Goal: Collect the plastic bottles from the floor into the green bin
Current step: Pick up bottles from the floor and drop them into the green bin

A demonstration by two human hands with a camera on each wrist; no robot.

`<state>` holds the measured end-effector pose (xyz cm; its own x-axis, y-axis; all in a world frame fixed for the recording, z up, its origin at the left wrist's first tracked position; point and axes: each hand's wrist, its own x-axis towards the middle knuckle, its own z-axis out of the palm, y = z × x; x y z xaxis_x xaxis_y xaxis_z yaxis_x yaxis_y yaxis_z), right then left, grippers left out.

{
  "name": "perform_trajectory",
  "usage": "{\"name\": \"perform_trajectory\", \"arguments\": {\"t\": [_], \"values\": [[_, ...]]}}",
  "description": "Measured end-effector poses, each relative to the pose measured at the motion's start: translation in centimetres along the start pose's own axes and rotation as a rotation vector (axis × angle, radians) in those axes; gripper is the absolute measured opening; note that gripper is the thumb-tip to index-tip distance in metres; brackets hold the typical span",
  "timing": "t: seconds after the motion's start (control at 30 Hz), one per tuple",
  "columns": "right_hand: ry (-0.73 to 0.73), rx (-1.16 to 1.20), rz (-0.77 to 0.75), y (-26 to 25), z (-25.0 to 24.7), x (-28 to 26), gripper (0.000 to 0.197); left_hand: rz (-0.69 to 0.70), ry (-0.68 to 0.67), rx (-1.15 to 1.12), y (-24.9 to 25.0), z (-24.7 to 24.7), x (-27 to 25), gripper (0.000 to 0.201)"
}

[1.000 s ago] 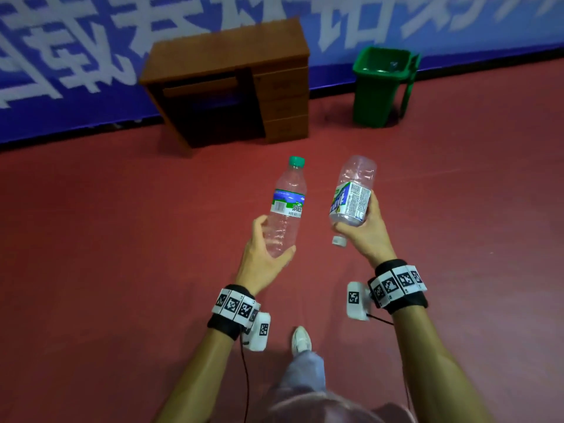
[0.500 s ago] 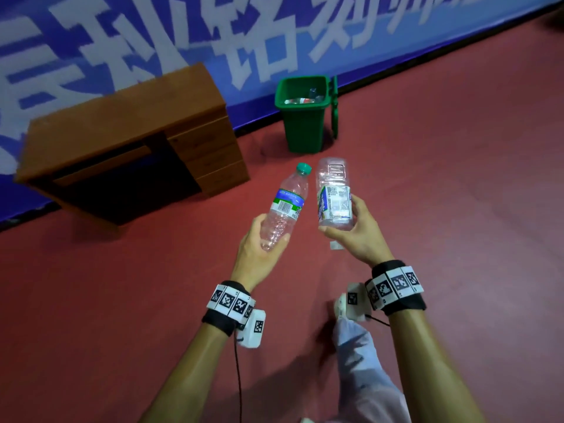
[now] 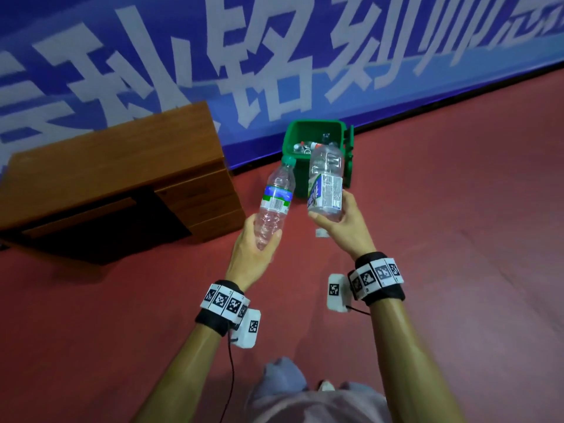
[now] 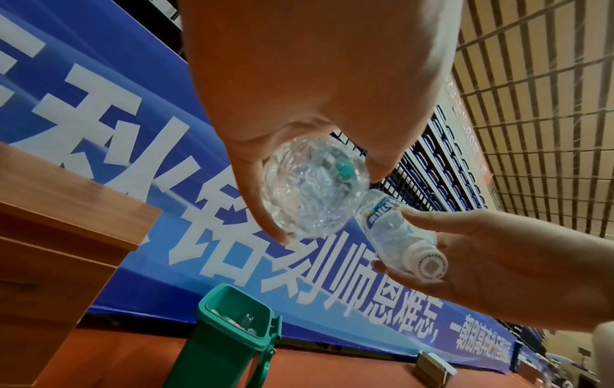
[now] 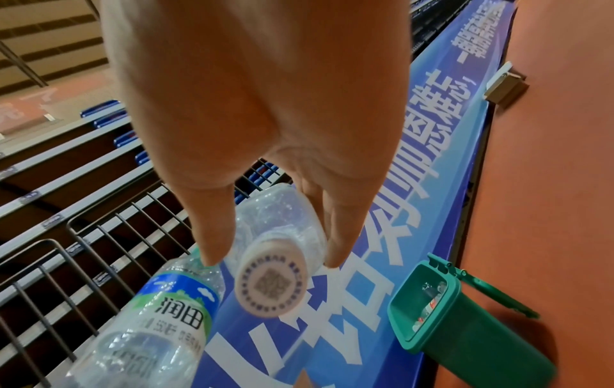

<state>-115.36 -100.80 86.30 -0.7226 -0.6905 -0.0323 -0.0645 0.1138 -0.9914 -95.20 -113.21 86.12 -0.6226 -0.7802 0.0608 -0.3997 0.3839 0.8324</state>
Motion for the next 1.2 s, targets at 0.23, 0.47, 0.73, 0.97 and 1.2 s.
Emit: {"name": "perform_trajectory", "arguments": {"t": [0.23,0.47,0.73,0.97,1.2], "values": [[0.057,0.030,0.096,2.6,1.4,17.0,0.078,-0.054,0.054,0.002,-4.1,1.6,17.9,0.068],[0.178,-0.032,0.215,3.3,3.2,35.9,0.065,-0.090,-0.093,0.028,-7.4,4.0,38.5,0.052],[0.235,-0.151,0.469,6.5,3.3,50.9,0.080,-0.218,-0.334,0.144,-9.4,7.1,58.4,0.051],[0.210,-0.149,0.659,13.1,1.8,63.9,0.080,-0.329,-0.419,0.241,-12.6,13.2,70.8,0.049],[0.090,-0.209,0.813,16.7,-0.1,79.3,0.067,-0.415,-0.449,0.269,-12.9,20.3,83.5,0.059]]}}
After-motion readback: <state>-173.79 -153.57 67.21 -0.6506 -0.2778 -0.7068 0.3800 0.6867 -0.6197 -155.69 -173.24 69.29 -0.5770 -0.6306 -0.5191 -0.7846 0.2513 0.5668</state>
